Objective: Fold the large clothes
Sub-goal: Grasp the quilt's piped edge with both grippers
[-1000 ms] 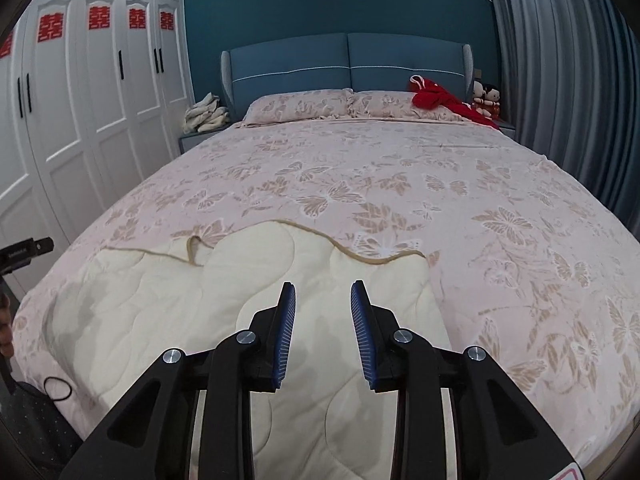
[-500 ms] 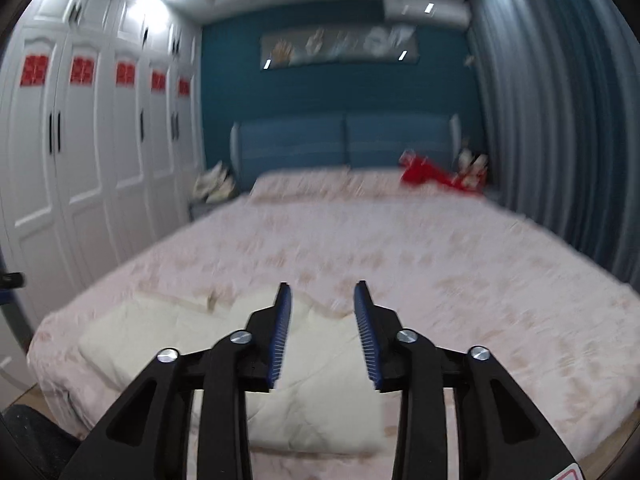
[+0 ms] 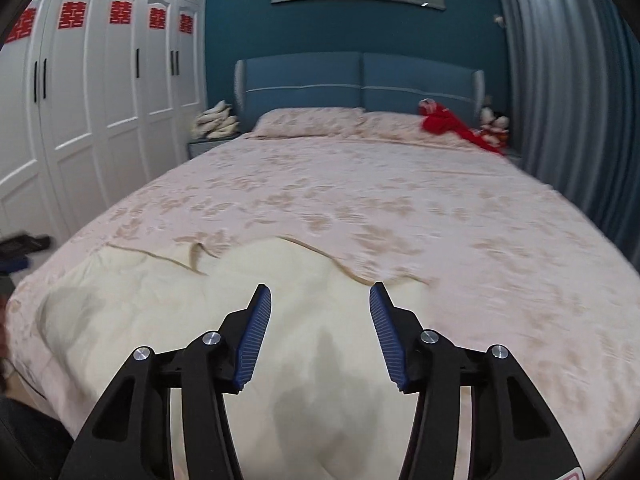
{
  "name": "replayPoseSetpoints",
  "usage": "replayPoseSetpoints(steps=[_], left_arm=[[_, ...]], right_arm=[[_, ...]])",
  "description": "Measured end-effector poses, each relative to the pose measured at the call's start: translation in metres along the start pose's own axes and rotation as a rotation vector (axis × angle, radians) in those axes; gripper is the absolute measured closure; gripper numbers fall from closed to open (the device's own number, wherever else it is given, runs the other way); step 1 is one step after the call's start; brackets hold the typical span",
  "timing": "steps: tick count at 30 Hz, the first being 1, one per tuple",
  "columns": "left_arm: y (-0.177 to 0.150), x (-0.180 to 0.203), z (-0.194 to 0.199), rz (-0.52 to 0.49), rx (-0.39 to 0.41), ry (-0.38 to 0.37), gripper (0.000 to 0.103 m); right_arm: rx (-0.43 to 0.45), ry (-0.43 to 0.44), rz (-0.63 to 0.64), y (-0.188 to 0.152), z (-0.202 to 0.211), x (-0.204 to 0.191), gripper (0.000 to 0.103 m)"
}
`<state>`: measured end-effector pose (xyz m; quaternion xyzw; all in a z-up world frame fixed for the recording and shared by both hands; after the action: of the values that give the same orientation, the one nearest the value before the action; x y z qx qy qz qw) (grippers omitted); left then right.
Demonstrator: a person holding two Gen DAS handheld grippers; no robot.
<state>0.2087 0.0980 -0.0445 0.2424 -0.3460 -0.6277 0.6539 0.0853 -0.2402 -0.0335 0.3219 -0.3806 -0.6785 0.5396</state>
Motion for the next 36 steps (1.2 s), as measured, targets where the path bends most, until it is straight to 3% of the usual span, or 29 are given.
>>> replayPoseSetpoints(steps=[3, 6, 7, 8, 9, 10, 12, 16, 19, 22, 24, 25, 26, 28, 31, 33, 35, 36], left_arm=[[0.01, -0.002, -0.048, -0.051, -0.035, 0.076, 0.016], [0.004, -0.016, -0.092, 0.067, -0.182, 0.005, 0.016], [0.0, -0.019, -0.104, 0.105, -0.221, -0.021, 0.028], [-0.006, -0.019, -0.107, 0.122, -0.24, -0.042, 0.045], [-0.011, -0.018, -0.114, 0.131, -0.273, -0.069, 0.071], [-0.012, -0.014, -0.116, 0.128, -0.279, -0.096, 0.084], [-0.007, -0.006, -0.11, 0.091, -0.237, -0.109, 0.092], [0.033, -0.006, -0.09, 0.098, -0.085, -0.112, 0.094], [0.037, -0.012, -0.111, 0.108, -0.086, -0.054, 0.093], [0.019, -0.022, -0.145, 0.09, -0.137, 0.031, 0.093], [0.009, -0.026, -0.155, 0.095, -0.151, 0.041, 0.093], [0.009, -0.027, -0.155, 0.094, -0.149, 0.043, 0.093], [0.008, -0.027, -0.155, 0.087, -0.141, 0.046, 0.093], [0.006, -0.028, -0.154, 0.084, -0.136, 0.048, 0.093], [0.005, -0.028, -0.153, 0.082, -0.133, 0.048, 0.092], [0.005, -0.027, -0.152, 0.072, -0.13, 0.053, 0.092], [0.007, -0.027, -0.15, 0.07, -0.126, 0.055, 0.093], [0.01, -0.028, -0.146, 0.073, -0.119, 0.054, 0.093]], right_arm=[[-0.033, 0.016, 0.016, 0.011, -0.047, -0.018, 0.053], [-0.073, 0.014, 0.011, 0.016, -0.089, -0.022, 0.05], [-0.126, 0.023, 0.002, 0.01, -0.106, -0.022, 0.052], [-0.179, 0.039, -0.014, 0.001, -0.121, -0.023, 0.073], [-0.228, 0.057, -0.023, -0.009, -0.134, -0.025, 0.097], [-0.26, 0.06, -0.022, -0.014, -0.141, -0.026, 0.103], [-0.251, 0.073, -0.017, -0.015, -0.144, -0.029, 0.103], [-0.106, 0.027, -0.033, 0.028, -0.127, -0.023, 0.103], [-0.083, 0.014, -0.05, 0.044, -0.132, -0.015, 0.103], [-0.108, 0.014, -0.075, 0.038, -0.125, -0.004, 0.103], [-0.118, -0.008, -0.088, 0.03, -0.116, 0.009, 0.102], [-0.132, -0.035, -0.093, 0.023, -0.111, 0.019, 0.092], [-0.139, -0.06, -0.097, 0.019, -0.108, 0.027, 0.069], [-0.138, -0.146, -0.138, 0.005, -0.099, 0.055, 0.046], [-0.193, -0.179, -0.208, -0.015, -0.106, 0.08, 0.046], [-0.264, -0.149, -0.238, -0.029, -0.121, 0.082, 0.056], [-0.293, -0.117, -0.225, -0.033, -0.133, 0.077, 0.09], [-0.285, -0.106, -0.214, -0.03, -0.134, 0.073, 0.094]])
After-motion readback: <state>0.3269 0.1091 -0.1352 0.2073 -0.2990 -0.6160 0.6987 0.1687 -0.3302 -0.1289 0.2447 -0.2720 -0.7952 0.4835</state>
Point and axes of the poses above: each gripper's, at about its wrist camera, not at the fingertips, and z roughly against the way its jaws point, x to its right, y to its top, the point moved 9 cm from there along -z, roughly the way its jaws point, and after that the axes turned 2 degrees about x, right-handed, at the moved point
